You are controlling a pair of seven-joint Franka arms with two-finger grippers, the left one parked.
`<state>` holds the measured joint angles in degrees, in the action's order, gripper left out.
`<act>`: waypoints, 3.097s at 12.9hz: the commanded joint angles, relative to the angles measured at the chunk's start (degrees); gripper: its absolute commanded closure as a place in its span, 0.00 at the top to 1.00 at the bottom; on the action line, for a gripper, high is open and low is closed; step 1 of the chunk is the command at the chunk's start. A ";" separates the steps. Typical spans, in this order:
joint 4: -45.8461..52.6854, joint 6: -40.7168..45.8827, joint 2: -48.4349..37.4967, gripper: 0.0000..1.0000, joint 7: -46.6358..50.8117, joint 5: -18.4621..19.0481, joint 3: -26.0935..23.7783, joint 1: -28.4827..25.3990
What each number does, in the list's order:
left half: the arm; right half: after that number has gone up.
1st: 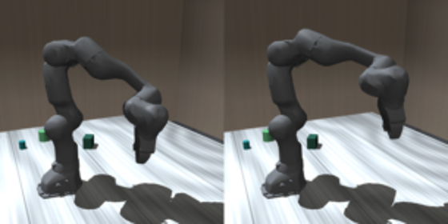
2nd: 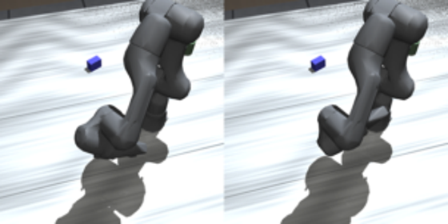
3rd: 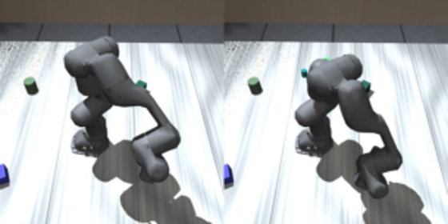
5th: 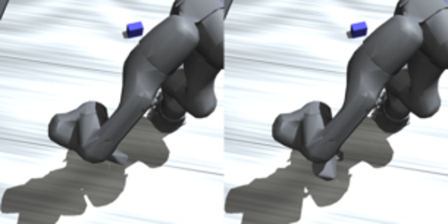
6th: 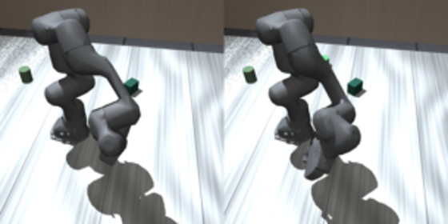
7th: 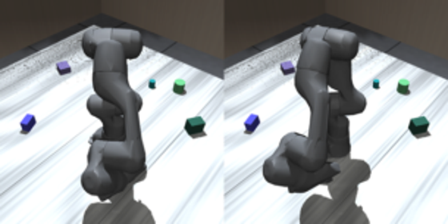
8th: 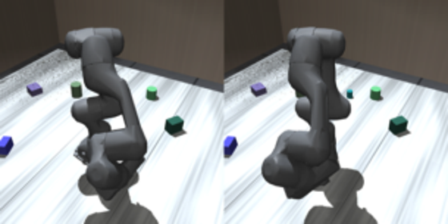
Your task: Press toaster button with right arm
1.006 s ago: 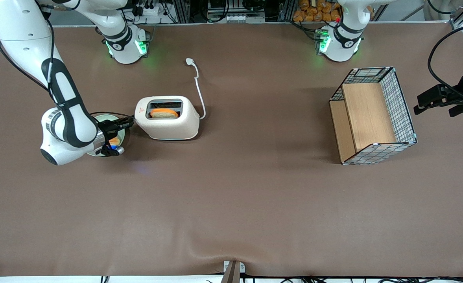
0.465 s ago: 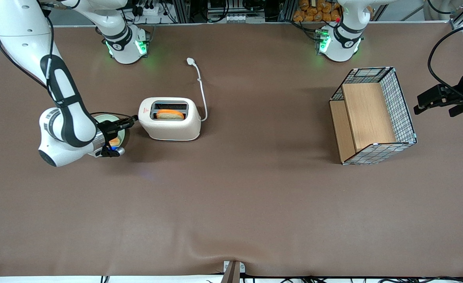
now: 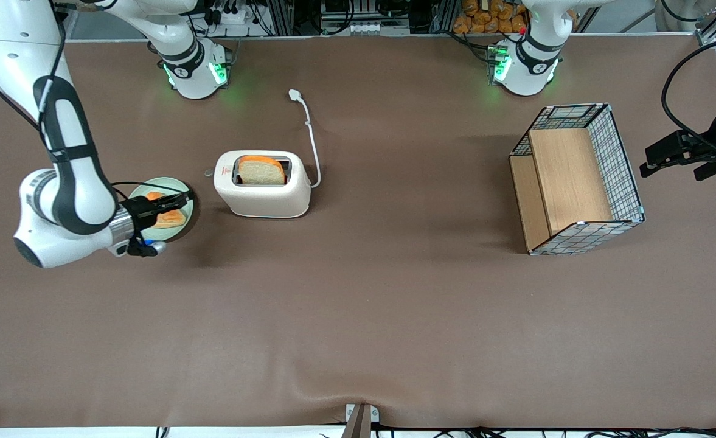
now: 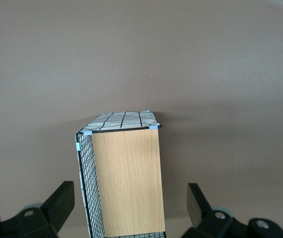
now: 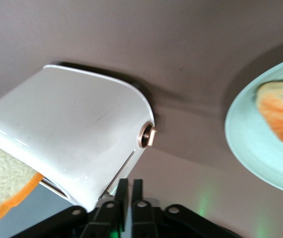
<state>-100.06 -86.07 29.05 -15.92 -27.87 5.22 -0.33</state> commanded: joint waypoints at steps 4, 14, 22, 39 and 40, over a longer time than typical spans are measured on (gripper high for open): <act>6.62 0.99 -0.22 1.00 0.01 1.76 1.37 1.04; 10.85 -7.19 -13.82 1.00 -0.43 19.25 1.28 -0.63; 6.55 -2.54 -28.68 1.00 9.30 24.88 0.93 -0.55; 12.69 8.11 -31.07 1.00 17.68 26.11 -1.09 3.15; 12.69 8.02 -31.07 1.00 17.50 26.11 -1.18 3.14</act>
<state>-87.92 -78.44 -1.63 0.85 -2.87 5.04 2.05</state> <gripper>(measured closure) 0.000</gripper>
